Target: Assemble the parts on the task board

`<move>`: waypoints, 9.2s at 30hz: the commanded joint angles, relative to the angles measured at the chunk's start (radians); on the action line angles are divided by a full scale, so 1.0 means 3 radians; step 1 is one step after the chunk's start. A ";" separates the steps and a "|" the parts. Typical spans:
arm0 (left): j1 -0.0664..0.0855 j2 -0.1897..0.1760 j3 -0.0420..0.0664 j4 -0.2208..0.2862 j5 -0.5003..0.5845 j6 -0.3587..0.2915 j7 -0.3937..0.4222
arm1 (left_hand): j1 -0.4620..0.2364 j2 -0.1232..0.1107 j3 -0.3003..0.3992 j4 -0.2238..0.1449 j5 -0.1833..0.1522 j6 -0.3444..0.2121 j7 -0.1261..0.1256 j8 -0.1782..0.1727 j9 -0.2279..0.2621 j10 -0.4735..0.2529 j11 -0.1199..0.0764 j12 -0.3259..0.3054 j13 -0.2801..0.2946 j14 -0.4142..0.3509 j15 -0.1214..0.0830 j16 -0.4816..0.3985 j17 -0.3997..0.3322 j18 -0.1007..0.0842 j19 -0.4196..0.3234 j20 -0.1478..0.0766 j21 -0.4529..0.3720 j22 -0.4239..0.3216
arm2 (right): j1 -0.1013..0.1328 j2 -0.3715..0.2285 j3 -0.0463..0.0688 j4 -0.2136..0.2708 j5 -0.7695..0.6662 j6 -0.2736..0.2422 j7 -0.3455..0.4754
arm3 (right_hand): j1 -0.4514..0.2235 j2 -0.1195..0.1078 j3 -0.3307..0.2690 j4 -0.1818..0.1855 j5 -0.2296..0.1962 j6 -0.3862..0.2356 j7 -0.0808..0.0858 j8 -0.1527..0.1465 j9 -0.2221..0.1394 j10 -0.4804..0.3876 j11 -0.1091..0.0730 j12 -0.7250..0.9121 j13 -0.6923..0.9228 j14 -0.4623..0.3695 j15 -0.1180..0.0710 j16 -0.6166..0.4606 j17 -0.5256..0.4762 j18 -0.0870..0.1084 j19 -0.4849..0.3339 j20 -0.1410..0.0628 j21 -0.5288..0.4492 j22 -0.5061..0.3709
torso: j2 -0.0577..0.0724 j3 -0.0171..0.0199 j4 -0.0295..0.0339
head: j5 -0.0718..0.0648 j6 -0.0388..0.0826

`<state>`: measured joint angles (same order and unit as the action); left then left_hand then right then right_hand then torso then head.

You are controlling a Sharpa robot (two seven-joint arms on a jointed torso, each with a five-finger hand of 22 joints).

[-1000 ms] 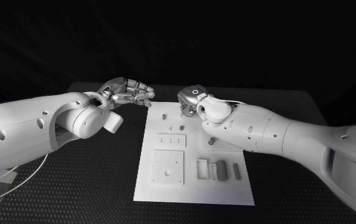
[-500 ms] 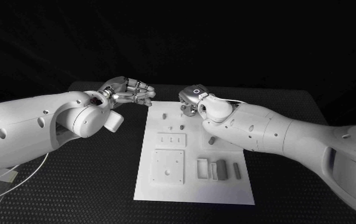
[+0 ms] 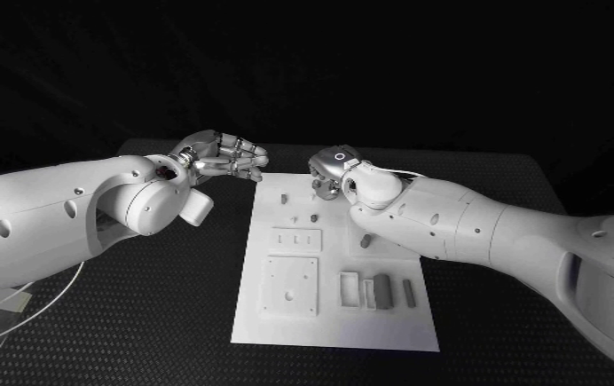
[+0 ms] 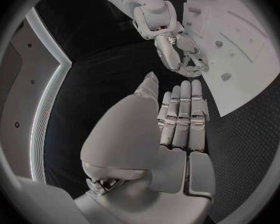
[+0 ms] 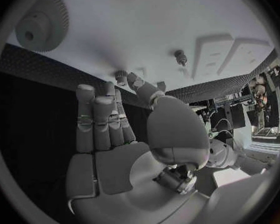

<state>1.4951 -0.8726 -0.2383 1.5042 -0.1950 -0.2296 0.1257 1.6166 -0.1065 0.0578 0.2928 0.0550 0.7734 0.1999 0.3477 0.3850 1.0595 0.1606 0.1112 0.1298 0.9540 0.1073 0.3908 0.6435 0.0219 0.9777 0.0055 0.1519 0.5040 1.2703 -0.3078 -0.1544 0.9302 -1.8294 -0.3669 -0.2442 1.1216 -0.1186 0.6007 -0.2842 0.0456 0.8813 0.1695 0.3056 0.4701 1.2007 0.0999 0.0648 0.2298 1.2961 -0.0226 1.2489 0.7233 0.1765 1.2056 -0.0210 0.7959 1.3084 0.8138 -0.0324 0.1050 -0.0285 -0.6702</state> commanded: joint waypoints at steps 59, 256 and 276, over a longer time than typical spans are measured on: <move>0.0038 -0.0033 -0.0001 -0.0118 -0.0058 0.0031 0.0066 | -0.0018 -0.0007 0.0034 -0.0008 -0.0012 -0.0023 0.0027 -0.0012 0.0004 0.0009 0.0009 -0.0026 0.0011 0.0026 0.0005 -0.0035 0.0028 0.0038 0.0008 0.0011 -0.0028 0.0008 | 0.0124 -0.0908 0.0155 0.0484 0.0392 0.0800 0.0410 | -0.0081 -0.0384 0.0023 0.0311 0.0015 -0.0370 -0.0035 -0.0068 -0.0044 -0.0350 0.0100 0.0021 -0.0130 -0.0120 0.0130 0.0073 -0.0120 0.0284 -0.0058 0.0006 -0.0069 0.0063 | -0.0010 0.0027 -0.0058 | -0.0050 0.0074; 0.0038 -0.0049 -0.0002 -0.0129 -0.0093 0.0071 0.0011 | -0.0045 -0.0031 0.0051 -0.0009 -0.0013 -0.0061 0.0044 -0.0036 0.0004 -0.0014 0.0022 -0.0063 0.0018 0.0032 0.0009 -0.0092 0.0087 0.0037 0.0005 0.0014 -0.0047 0.0019 | 0.0009 -0.0738 0.0170 0.0539 0.0477 0.0501 0.0258 | -0.0333 -0.0371 0.0021 0.0500 0.0016 -0.0190 0.0006 0.0068 -0.0133 0.0107 -0.0125 0.0270 0.0977 -0.0064 -0.0089 0.0186 -0.0297 0.0284 0.0010 -0.0052 -0.0010 0.0059 | -0.0007 0.0034 -0.0057 | -0.0024 -0.0006; 0.0038 -0.0049 -0.0002 -0.0130 -0.0093 0.0072 0.0010 | -0.0047 -0.0030 0.0052 -0.0008 -0.0013 -0.0062 0.0044 -0.0036 0.0005 -0.0014 0.0023 -0.0065 0.0019 0.0033 0.0009 -0.0096 0.0092 0.0037 0.0005 0.0015 -0.0048 0.0020 | -0.0017 -0.0668 0.0169 0.0491 0.0436 0.0545 0.0286 | -0.0193 -0.0102 -0.0145 0.0252 0.0008 -0.0093 -0.0146 0.0083 -0.0128 0.0471 -0.0287 0.1450 0.2412 -0.0014 -0.0273 0.0395 -0.0146 0.0284 0.0071 -0.0062 0.0056 0.0064 | -0.0009 0.0032 -0.0058 | -0.0008 -0.0017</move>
<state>1.5055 -0.8880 -0.2395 1.4626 -0.2208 -0.2194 0.1228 1.6089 -0.1143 0.0668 0.2922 0.0550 0.7627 0.1963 0.3397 0.3850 1.0560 0.1642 0.0958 0.1347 0.9575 0.1108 0.3676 0.6697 0.0207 0.9777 0.0055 0.1443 0.5088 1.2668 -0.5069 -0.1037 1.0771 -1.6859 -0.2233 -0.1663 1.0577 -0.1670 0.5544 -0.2033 0.0535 0.8514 0.1318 0.3260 0.4290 1.3327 0.0234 0.4505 0.9050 1.2947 -0.0869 1.3578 0.6734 0.1815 1.2170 -0.0393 0.8093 1.3083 0.8116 -0.0226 0.0883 -0.0317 -0.6748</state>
